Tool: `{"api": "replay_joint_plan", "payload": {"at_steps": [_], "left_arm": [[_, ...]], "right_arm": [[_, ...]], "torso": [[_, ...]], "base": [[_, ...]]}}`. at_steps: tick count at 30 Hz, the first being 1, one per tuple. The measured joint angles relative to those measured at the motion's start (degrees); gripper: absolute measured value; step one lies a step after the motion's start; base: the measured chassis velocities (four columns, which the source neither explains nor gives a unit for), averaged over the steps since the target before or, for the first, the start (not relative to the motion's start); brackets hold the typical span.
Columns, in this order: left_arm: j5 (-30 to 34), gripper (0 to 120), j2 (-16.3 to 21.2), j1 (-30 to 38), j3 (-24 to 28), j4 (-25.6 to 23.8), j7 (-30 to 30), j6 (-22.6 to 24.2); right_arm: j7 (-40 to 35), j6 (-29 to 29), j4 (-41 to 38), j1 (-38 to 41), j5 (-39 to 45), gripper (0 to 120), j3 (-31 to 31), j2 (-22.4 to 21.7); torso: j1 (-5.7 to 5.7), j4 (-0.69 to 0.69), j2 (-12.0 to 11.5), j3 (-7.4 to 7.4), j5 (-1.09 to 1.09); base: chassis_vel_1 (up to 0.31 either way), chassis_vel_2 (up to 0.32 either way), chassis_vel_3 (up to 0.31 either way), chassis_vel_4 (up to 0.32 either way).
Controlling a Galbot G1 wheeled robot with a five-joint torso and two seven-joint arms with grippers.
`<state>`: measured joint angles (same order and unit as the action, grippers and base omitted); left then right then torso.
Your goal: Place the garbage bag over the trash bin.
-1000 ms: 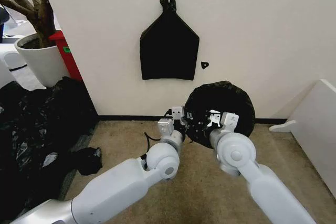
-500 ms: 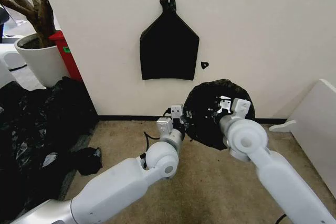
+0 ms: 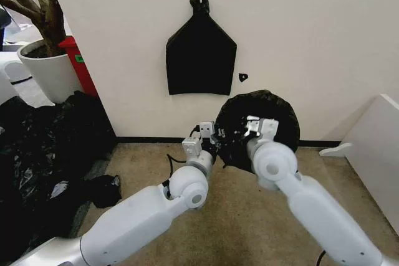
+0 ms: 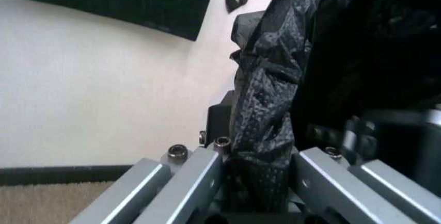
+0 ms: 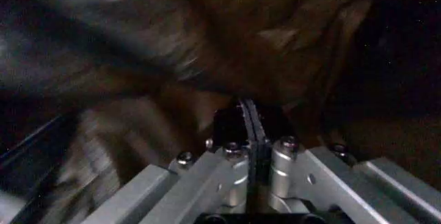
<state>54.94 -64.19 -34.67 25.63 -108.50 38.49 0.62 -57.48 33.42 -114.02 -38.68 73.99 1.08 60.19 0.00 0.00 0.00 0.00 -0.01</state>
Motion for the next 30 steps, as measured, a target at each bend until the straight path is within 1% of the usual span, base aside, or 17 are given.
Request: {"api": "replay_joint_plan", "payload": {"at_steps": [4, 12, 15, 18, 19, 23, 27, 30], "left_arm": [[-0.4, 0, 0.1, 0.0, 0.2, -0.7, -0.2, -0.1], [-0.6, 0, 1.0, -0.2, 0.2, -2.0, -0.3, -0.2], [-0.6, 0, 1.2, -0.3, 0.1, -2.1, -0.3, -0.2], [-0.6, 0, 1.1, -0.3, 0.1, -1.8, -0.4, -0.2], [-0.6, 0, 1.1, -0.3, 0.1, -1.8, -0.4, -0.2], [-0.7, 0, 0.3, -0.2, 0.3, -1.3, -0.5, -0.2], [-0.8, 0, -0.3, -0.1, 0.7, -1.3, -0.5, -0.2], [-0.8, 0, 0.0, -0.1, 0.8, -1.8, -0.5, -0.2]], "right_arm": [[-0.6, 0.0, 5.2, 0.8, -0.9, 0, -0.1, 1.1], [0.6, -0.2, 10.4, -1.1, -4.9, 0, -2.3, 1.1], [0.7, -0.4, 10.3, -1.6, -5.2, 0, -2.7, 0.8], [0.6, -0.6, 6.6, -2.0, -4.7, 0, -2.4, 0.4], [0.6, -0.6, 6.6, -2.0, -4.7, 0, -2.4, 0.4], [0.4, -0.6, 3.3, -1.4, -3.9, 0, -0.2, 0.2], [0.1, -0.6, 4.5, 0.1, -3.5, 0, 0.7, 1.3], [0.2, -0.6, 8.6, 1.4, -3.4, 0, 0.4, 2.2]], "torso": [[0.0, 0.0, 0.0, 0.0, 0.02], [0.0, 0.0, 0.0, 0.0, 0.02], [0.0, -0.01, 0.0, 0.0, 0.01], [0.0, -0.01, 0.0, 0.0, -0.01], [0.0, -0.01, 0.0, 0.0, -0.01], [0.0, 0.0, 0.0, 0.0, 0.0], [0.0, 0.0, 0.0, 0.0, 0.01], [0.0, 0.0, 0.0, 0.0, 0.01]], "base": [[0.0, 0.0, 0.0, 0.0], [0.0, 0.0, 0.0, 0.0], [0.0, 0.0, 0.0, 0.0], [0.0, 0.0, 0.0, 0.0], [0.0, 0.0, 0.0, 0.0], [0.0, 0.0, 0.0, 0.0], [0.0, 0.0, 0.0, 0.0], [0.0, 0.0, 0.0, 0.0]]}}
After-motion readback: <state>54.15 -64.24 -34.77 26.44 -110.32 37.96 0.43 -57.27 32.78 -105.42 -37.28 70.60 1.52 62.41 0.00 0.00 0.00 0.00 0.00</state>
